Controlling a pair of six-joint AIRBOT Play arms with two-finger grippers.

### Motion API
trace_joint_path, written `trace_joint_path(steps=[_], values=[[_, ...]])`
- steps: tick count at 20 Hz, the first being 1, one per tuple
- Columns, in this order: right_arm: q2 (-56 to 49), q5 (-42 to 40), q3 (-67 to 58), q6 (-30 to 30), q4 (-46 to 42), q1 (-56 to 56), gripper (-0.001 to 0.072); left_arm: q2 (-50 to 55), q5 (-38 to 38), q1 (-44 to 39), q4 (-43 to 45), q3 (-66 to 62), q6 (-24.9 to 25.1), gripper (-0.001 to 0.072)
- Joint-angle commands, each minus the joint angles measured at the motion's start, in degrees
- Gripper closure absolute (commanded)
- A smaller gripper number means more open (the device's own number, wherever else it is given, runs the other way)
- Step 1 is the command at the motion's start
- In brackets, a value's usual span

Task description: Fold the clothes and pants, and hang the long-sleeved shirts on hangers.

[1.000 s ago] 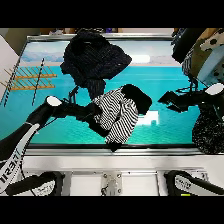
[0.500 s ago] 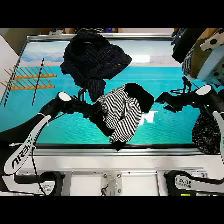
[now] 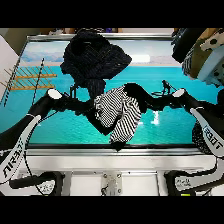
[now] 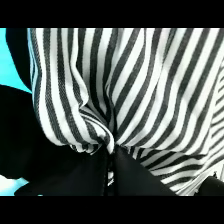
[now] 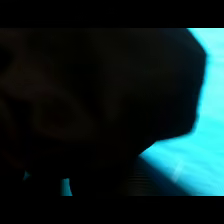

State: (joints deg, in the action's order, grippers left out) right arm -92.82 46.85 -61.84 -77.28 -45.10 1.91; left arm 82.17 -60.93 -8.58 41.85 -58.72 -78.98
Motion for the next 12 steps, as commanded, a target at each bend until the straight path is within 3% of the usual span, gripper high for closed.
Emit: trace_joint_path(steps=[1, 7, 12], values=[[1.3, 0.8, -1.4, 2.3, 0.3, 0.4, 0.0691, -2.9, -1.0, 3.5, 0.7, -3.1, -0.7, 0.0691], [17.1, 18.9, -24.8, 2.3, -8.2, 9.9, 0.0693, -17.9, -5.1, 16.0, 0.5, -30.4, -3.2, 0.0691], [29.9, 18.9, -44.1, 1.6, -7.8, 10.6, 0.0693, -29.7, 2.8, 19.5, 0.7, -45.5, -3.3, 0.0691]])
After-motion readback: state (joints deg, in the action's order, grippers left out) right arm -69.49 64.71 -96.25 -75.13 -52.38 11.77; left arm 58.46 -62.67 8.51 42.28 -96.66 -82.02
